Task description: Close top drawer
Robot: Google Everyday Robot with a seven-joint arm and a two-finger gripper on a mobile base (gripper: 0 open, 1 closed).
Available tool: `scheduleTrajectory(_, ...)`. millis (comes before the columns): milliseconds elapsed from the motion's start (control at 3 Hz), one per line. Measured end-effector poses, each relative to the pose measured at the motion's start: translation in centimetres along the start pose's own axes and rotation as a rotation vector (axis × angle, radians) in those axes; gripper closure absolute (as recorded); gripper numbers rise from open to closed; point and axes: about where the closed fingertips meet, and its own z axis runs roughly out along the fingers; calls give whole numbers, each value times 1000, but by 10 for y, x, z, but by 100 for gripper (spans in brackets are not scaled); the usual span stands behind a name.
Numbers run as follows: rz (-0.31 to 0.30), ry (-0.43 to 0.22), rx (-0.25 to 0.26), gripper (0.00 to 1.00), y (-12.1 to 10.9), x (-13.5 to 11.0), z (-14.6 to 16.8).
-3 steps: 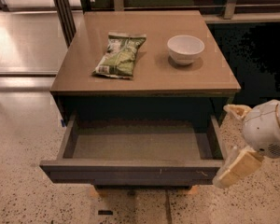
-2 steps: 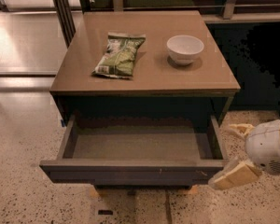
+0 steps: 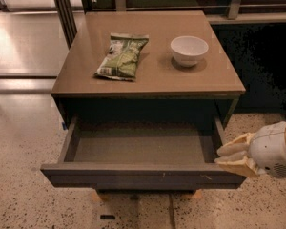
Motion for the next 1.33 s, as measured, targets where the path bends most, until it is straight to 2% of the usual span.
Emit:
scheduleTrajectory(333,-2,0,-1,88,1,0,1)
scheduleTrajectory(667,-3,-1,-2,100,2,1,1)
scheduleTrajectory(1000,12,-7,-6,100,4,7,7)
scheduleTrajectory(1333,139,-78,-54,100,25,63,66)
